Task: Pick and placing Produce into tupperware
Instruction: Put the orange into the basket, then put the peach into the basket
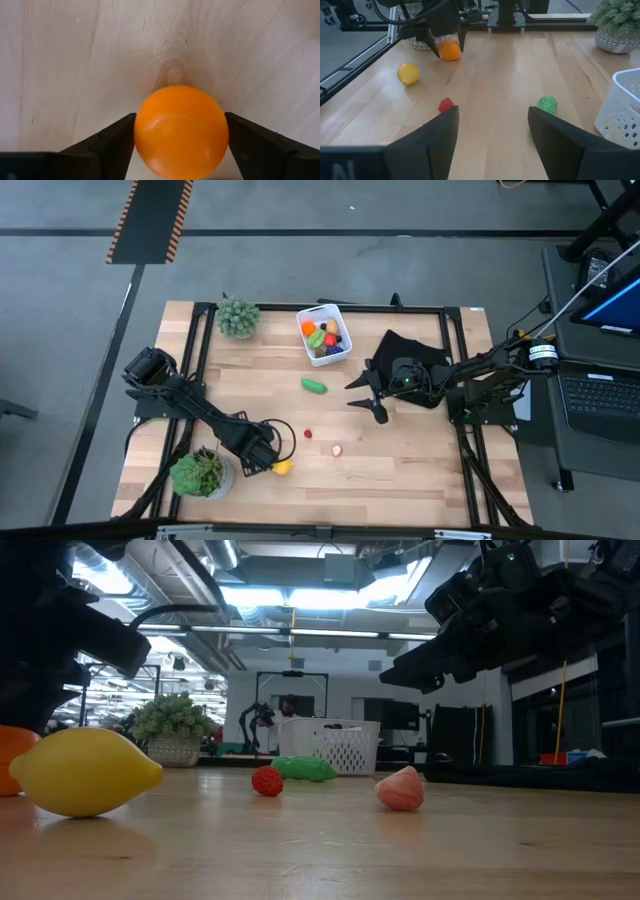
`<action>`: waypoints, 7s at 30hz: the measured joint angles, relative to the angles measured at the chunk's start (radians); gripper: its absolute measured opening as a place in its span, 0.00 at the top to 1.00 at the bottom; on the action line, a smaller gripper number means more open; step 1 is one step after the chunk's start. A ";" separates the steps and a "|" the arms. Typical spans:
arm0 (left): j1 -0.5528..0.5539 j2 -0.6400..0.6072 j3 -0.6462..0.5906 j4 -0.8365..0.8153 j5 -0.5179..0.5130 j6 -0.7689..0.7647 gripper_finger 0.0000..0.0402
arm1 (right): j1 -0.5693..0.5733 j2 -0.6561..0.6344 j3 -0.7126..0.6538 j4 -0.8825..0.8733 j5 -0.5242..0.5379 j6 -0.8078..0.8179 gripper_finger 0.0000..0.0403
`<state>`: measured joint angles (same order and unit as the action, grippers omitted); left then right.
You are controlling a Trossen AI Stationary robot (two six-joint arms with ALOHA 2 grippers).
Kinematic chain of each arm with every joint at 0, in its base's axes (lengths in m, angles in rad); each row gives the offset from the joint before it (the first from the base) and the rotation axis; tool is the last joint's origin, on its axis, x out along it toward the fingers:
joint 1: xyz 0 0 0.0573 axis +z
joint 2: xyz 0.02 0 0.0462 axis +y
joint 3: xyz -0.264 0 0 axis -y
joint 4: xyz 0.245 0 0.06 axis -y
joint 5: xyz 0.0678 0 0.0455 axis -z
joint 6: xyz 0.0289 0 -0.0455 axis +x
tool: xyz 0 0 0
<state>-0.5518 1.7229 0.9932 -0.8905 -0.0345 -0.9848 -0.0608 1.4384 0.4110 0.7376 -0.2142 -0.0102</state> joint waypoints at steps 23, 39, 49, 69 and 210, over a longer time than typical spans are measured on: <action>0.001 -0.041 0.001 0.007 -0.049 0.102 0.40 | 0.000 0.000 0.000 -0.001 0.000 0.001 0.40; 0.048 -0.434 0.001 0.002 -0.361 0.252 0.40 | -0.001 0.000 0.000 0.001 0.001 -0.021 0.40; 0.068 -0.530 0.001 0.236 -0.462 0.552 0.40 | 0.000 -0.048 0.000 0.011 0.000 -0.021 0.40; 0.180 -0.534 -0.400 1.154 -0.307 0.943 0.40 | 0.000 -0.107 0.000 -0.003 -0.078 -0.020 0.40; 1.141 0.365 0.632 0.387 0.051 1.232 0.34 | -0.003 -0.105 -0.002 -0.206 0.352 0.082 0.40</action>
<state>0.5889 2.0876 1.6253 -0.5033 0.0168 0.2474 -0.0641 1.3329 0.4095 0.5320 0.1379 0.0719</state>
